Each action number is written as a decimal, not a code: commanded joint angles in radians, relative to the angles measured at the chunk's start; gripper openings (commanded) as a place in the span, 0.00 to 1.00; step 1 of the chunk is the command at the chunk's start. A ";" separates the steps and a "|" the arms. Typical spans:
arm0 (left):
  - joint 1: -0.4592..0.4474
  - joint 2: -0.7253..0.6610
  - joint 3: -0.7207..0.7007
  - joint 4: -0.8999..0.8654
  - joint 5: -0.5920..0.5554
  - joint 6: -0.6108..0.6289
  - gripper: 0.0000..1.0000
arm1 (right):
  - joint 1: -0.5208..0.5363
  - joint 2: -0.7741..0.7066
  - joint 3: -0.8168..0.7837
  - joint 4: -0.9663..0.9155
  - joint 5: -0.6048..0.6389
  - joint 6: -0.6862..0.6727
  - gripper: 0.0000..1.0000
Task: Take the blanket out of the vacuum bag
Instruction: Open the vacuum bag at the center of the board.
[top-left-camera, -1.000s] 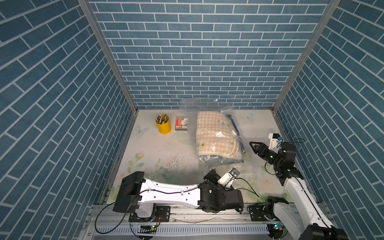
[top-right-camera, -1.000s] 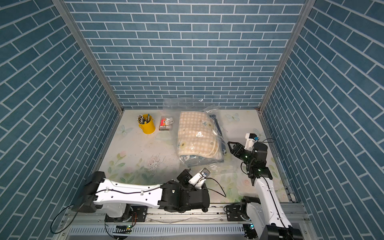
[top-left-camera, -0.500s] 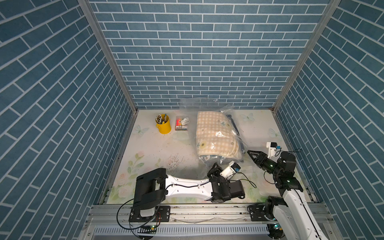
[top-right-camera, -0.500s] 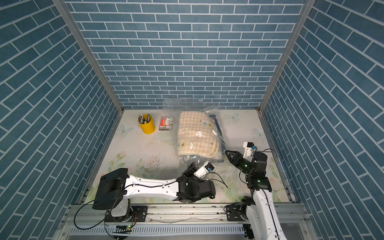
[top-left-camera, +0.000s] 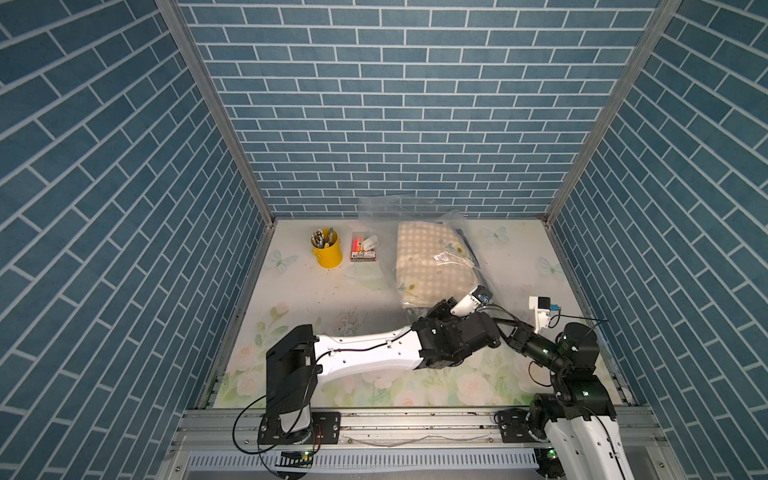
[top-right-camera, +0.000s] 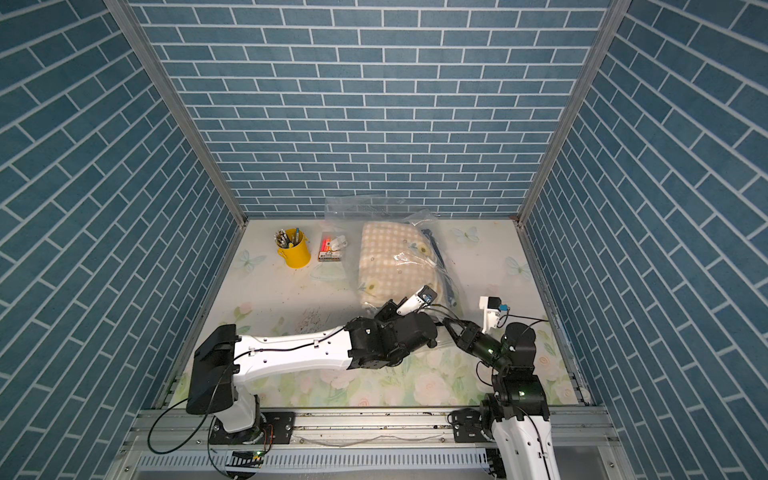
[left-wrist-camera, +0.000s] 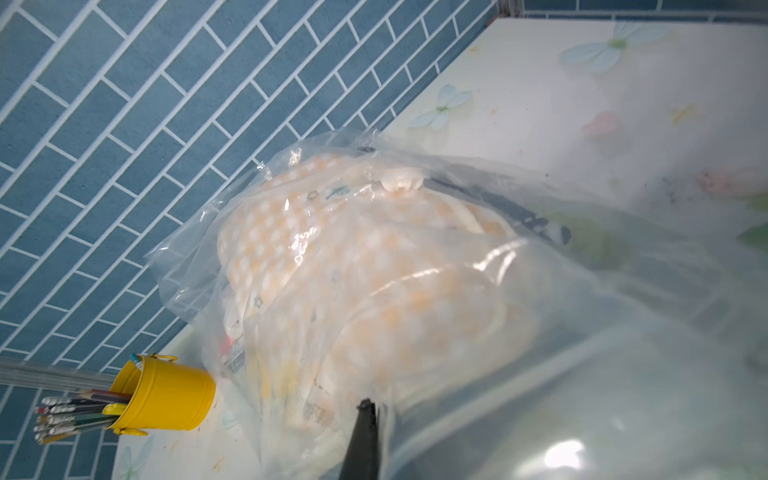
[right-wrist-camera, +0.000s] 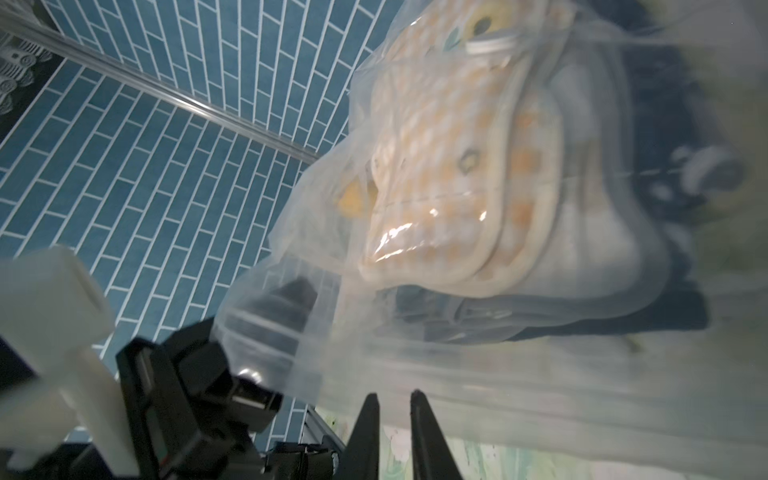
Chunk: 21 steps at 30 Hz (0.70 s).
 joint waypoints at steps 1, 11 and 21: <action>0.030 0.070 0.095 -0.023 0.058 -0.011 0.00 | 0.025 -0.033 0.014 -0.064 -0.005 0.002 0.16; 0.055 0.201 0.255 -0.089 0.110 -0.136 0.00 | 0.036 -0.046 -0.038 -0.077 -0.021 -0.021 0.20; 0.065 0.056 0.108 -0.048 0.194 -0.214 0.00 | 0.166 0.113 -0.228 0.398 0.156 0.209 0.19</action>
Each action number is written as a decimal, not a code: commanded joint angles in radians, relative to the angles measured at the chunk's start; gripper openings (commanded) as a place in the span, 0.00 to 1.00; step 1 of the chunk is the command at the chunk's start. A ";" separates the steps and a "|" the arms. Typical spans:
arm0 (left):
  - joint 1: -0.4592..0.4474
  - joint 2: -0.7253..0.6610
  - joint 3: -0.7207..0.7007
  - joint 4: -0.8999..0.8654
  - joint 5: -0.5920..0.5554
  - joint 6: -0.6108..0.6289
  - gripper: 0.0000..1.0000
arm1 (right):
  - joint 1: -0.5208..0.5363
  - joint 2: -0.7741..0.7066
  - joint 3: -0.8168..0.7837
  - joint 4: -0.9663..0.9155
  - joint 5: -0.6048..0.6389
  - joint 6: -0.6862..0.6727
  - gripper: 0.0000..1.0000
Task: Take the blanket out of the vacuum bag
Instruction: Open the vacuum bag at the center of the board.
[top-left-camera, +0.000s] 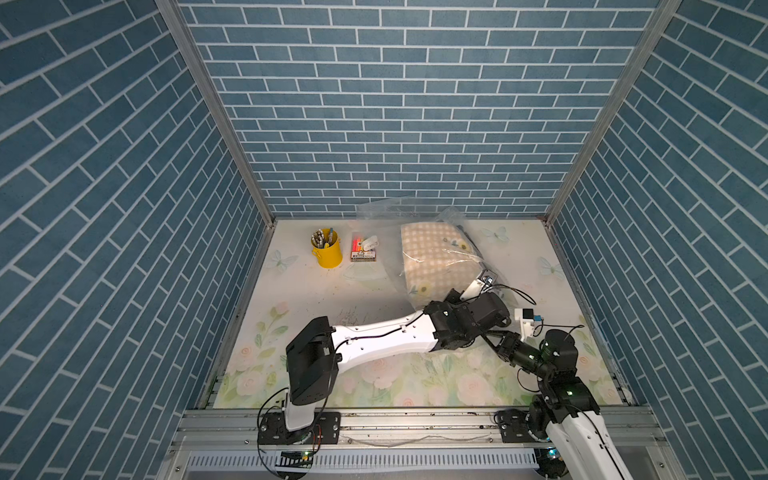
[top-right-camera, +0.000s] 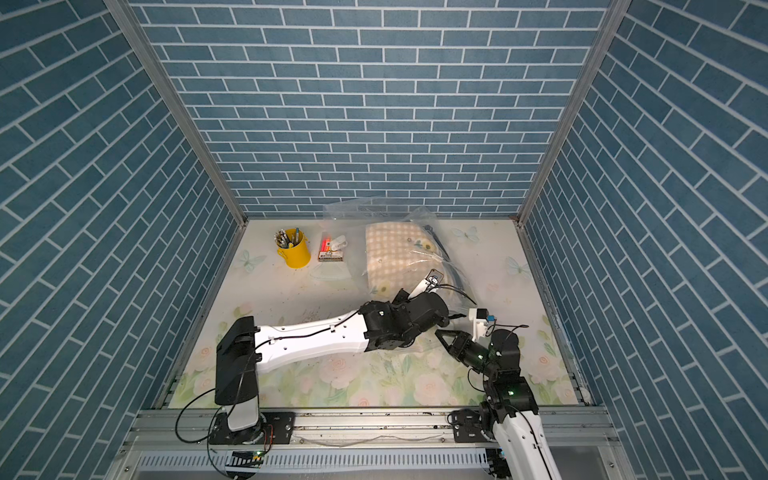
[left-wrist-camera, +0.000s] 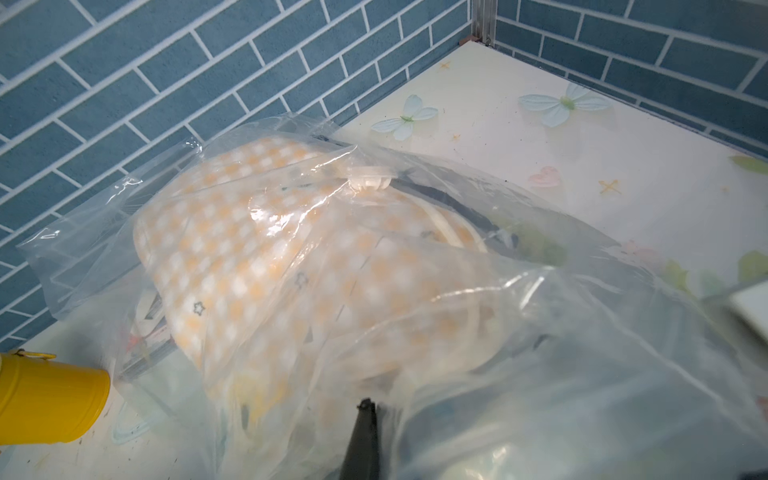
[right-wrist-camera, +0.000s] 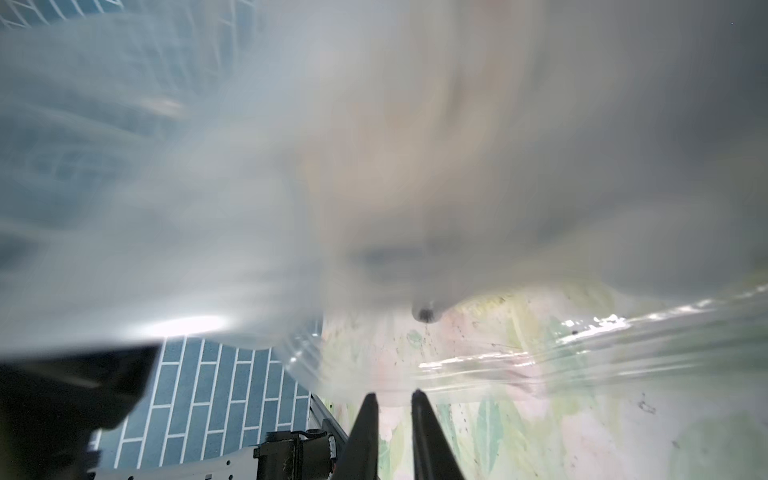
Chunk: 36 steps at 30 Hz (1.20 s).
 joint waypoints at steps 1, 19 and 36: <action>0.014 -0.040 -0.040 -0.001 0.034 -0.048 0.00 | 0.074 0.056 -0.007 0.223 0.105 0.084 0.21; 0.013 -0.201 -0.249 0.150 0.089 -0.037 0.00 | 0.471 0.527 -0.014 0.864 0.583 0.305 0.47; 0.011 -0.305 -0.380 0.281 0.123 -0.039 0.00 | 0.540 0.749 0.062 0.955 0.701 0.358 0.52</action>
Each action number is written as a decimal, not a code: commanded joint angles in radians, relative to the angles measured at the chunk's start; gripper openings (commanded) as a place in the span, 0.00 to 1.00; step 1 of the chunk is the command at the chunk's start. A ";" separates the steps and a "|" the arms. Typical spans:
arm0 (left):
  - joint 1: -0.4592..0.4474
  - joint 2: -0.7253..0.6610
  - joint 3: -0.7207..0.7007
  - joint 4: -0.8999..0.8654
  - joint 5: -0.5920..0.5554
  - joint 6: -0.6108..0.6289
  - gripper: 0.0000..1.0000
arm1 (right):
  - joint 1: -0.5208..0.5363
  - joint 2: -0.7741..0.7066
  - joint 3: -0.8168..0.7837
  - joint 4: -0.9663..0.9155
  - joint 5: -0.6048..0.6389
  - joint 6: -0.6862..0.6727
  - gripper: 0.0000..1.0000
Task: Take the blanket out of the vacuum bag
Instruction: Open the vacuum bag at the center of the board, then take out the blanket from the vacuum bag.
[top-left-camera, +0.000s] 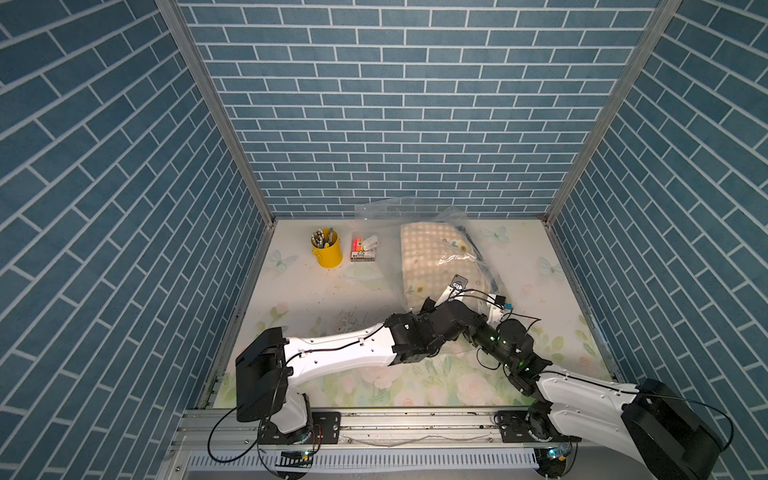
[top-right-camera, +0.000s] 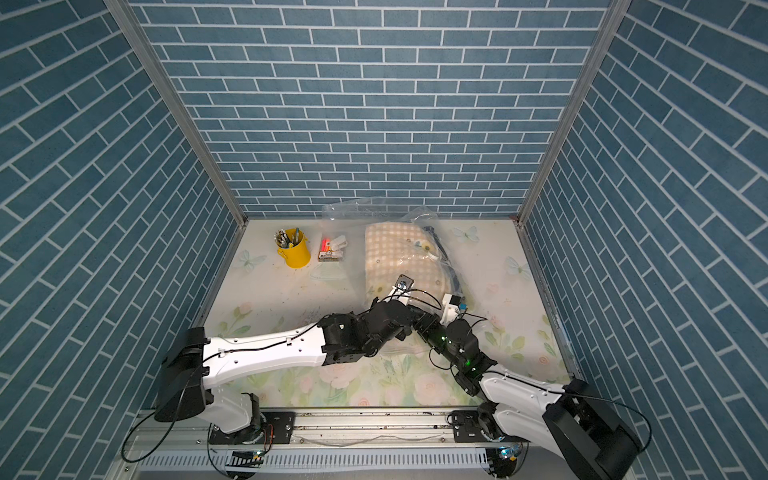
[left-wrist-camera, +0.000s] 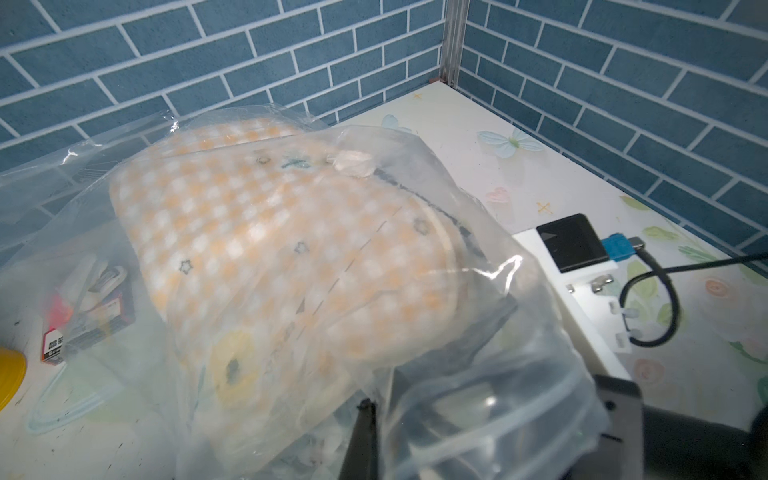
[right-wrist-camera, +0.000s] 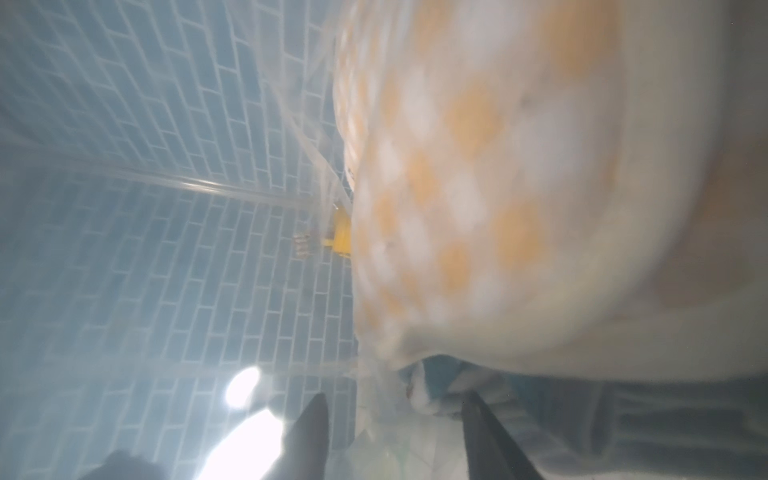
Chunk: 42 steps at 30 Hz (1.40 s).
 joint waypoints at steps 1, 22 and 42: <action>0.004 -0.034 -0.014 0.032 0.008 0.002 0.00 | 0.007 0.035 0.020 0.073 0.033 0.045 0.52; 0.002 -0.065 -0.060 0.047 0.016 0.001 0.00 | -0.011 0.195 0.101 0.109 0.046 0.008 0.51; 0.000 -0.064 -0.100 0.058 0.030 -0.029 0.00 | -0.011 0.205 0.117 0.036 0.098 -0.016 0.61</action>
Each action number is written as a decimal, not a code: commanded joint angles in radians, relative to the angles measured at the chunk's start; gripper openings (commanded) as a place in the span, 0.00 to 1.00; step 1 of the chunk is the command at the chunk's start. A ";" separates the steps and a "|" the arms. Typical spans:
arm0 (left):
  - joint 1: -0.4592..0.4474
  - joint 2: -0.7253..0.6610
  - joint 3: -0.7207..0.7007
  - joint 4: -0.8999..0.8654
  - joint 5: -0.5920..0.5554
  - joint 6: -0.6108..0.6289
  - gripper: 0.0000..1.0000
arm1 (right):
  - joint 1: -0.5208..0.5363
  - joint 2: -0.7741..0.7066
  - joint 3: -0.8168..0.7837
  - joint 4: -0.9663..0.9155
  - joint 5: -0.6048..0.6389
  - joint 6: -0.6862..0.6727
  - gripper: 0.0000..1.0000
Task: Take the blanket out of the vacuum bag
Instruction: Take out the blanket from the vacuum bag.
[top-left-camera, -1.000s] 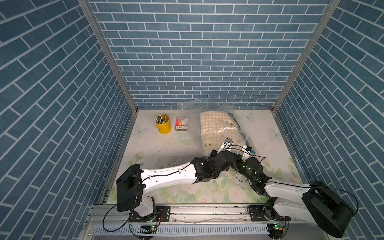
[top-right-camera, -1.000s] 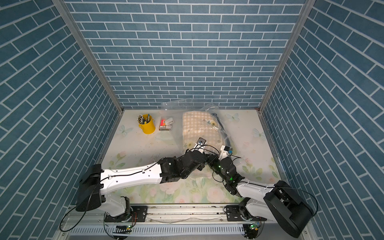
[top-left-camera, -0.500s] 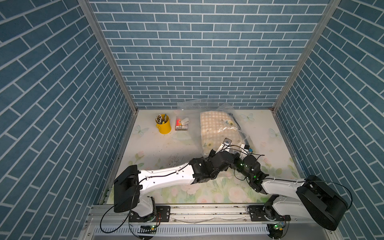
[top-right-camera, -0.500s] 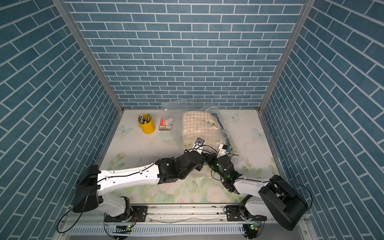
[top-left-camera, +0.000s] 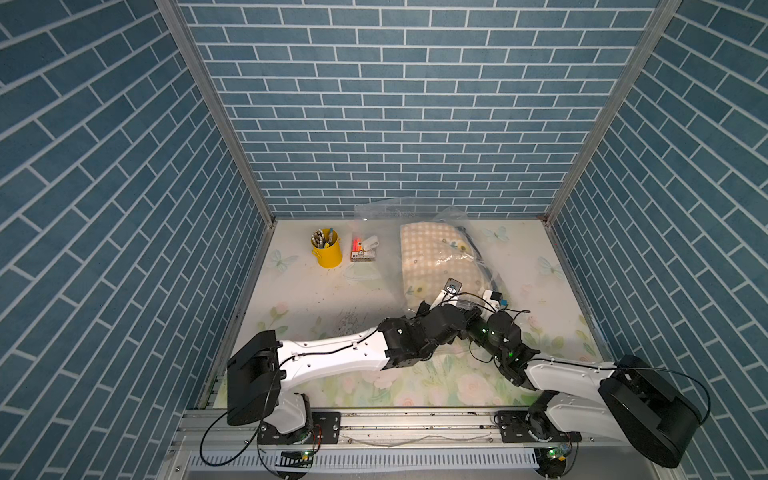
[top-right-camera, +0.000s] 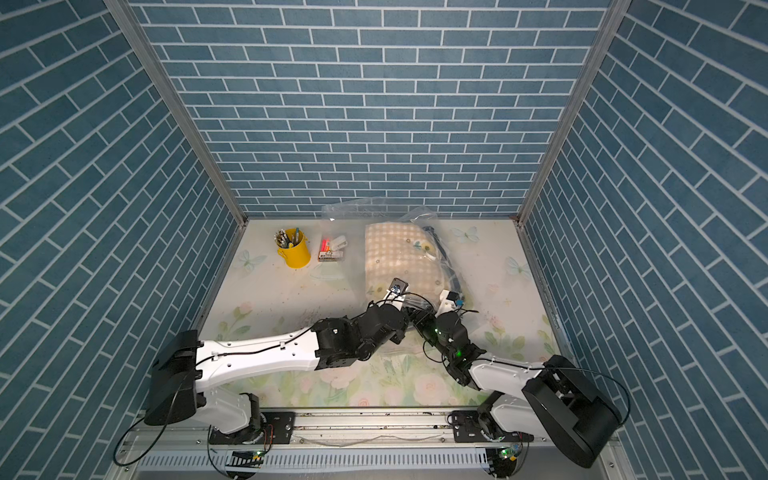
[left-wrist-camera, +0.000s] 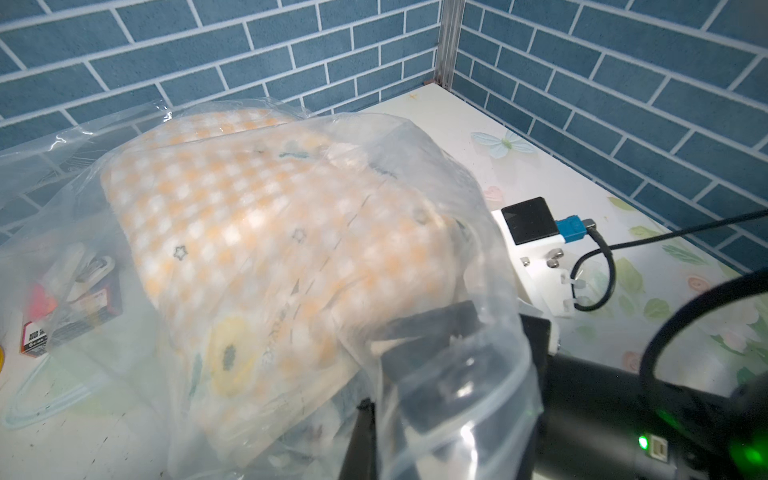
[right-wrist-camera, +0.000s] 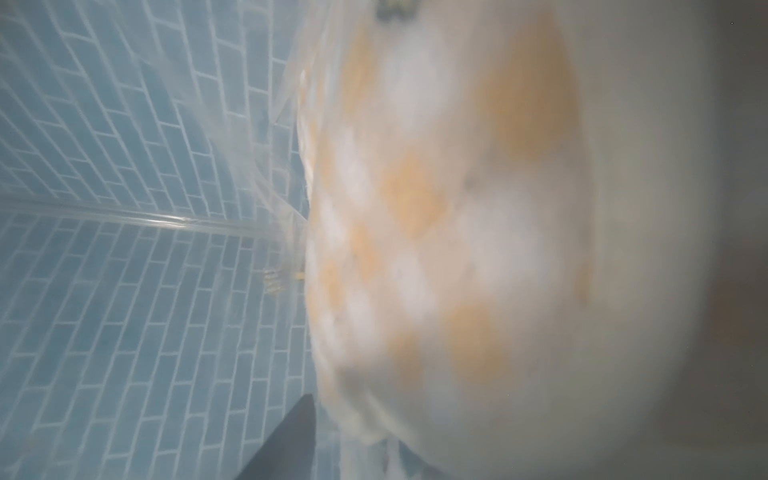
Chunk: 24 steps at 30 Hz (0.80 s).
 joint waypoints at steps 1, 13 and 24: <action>-0.002 -0.019 -0.015 0.001 0.010 -0.013 0.00 | -0.009 0.046 0.029 0.039 0.003 -0.030 0.59; -0.005 -0.018 -0.018 -0.019 -0.021 -0.003 0.00 | -0.045 -0.057 0.077 -0.087 0.027 -0.128 0.43; -0.005 -0.034 -0.020 -0.049 -0.047 0.007 0.00 | -0.082 -0.085 0.121 -0.109 -0.184 -0.154 0.43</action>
